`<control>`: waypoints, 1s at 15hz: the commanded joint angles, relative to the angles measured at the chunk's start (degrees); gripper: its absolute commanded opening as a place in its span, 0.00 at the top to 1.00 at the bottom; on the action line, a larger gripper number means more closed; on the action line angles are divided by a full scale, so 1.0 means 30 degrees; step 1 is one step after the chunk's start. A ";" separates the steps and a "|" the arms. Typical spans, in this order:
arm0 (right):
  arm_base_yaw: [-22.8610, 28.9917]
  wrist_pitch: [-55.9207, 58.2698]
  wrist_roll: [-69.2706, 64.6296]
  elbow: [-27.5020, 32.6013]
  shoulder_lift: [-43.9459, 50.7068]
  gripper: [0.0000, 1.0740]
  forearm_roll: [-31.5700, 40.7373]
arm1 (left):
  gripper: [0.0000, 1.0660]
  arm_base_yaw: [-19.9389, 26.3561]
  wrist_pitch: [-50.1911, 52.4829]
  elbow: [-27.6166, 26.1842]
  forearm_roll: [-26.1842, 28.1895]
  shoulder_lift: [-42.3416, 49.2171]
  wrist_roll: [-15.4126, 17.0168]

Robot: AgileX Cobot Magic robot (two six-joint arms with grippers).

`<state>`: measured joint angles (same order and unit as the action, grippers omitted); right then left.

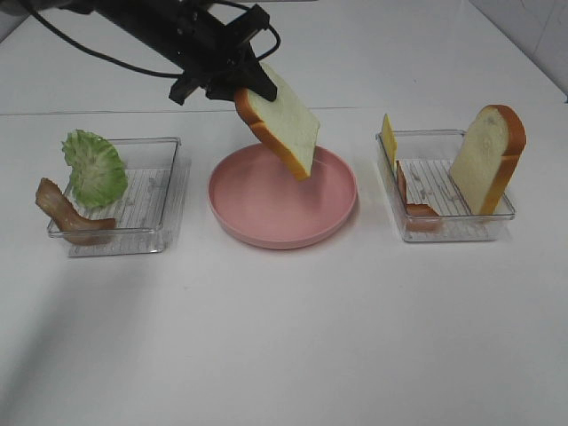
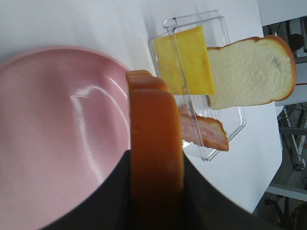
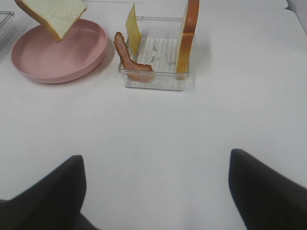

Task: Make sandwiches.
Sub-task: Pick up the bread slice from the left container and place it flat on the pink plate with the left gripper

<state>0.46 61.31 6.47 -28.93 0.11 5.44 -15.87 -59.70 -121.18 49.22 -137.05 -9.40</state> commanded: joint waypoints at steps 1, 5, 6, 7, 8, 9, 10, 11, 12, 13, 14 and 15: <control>-0.0115 -0.0172 0.0095 0.0038 0.0306 0.27 0.0057 | 1.00 -0.0038 -0.0134 -0.0115 0.0745 -0.1031 -0.0286; -0.0115 -0.0172 0.0095 0.0038 0.0306 0.27 0.0057 | 1.00 -0.0057 -0.0286 -0.0115 0.2349 -0.2292 -0.0974; -0.0115 -0.0172 0.0095 0.0038 0.0306 0.27 0.0057 | 1.00 -0.0076 -0.0286 -0.0115 0.2655 -0.2502 -0.1050; -0.0115 -0.0172 0.0095 0.0038 0.0306 0.27 0.0057 | 1.00 -0.0076 -0.0286 -0.0115 0.3018 -0.2712 -0.1050; -0.0115 -0.0172 0.0095 0.0038 0.0306 0.27 0.0057 | 1.00 -0.0076 -0.0267 -0.0115 0.3228 -0.2941 -0.1050; -0.0115 -0.0172 0.0095 0.0038 0.0306 0.27 0.0057 | 1.00 -0.0076 -0.0286 -0.0115 0.3304 -0.3151 -0.1050; -0.0115 -0.0172 0.0095 0.0038 0.0306 0.27 0.0057 | 1.00 -0.0115 -0.0286 -0.0115 0.3438 -0.3342 -0.1012; -0.0115 -0.0172 0.0095 0.0038 0.0306 0.27 0.0057 | 1.00 -0.0229 -0.0286 -0.0115 0.3495 -0.3495 -0.0993; -0.0115 -0.0172 0.0095 0.0038 0.0306 0.27 0.0057 | 0.97 -0.0286 -0.0267 -0.0115 0.3495 -0.3533 -0.0993; -0.0115 -0.0172 0.0095 0.0038 0.0306 0.27 0.0057 | 0.92 -0.0420 -0.0076 -0.0115 0.3495 -0.3552 -0.0993; -0.0115 -0.0172 0.0095 0.0038 0.0306 0.27 0.0057 | 0.89 -0.0458 0.0115 -0.0115 0.3495 -0.3552 -0.0993; -0.0115 -0.0172 0.0095 0.0038 0.0306 0.27 0.0057 | 0.75 -0.0458 0.0191 -0.0115 0.3514 -0.3552 -0.0993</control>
<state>0.46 61.31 6.47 -28.93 0.11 5.44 -16.67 -59.59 -121.18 59.36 -147.36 -12.15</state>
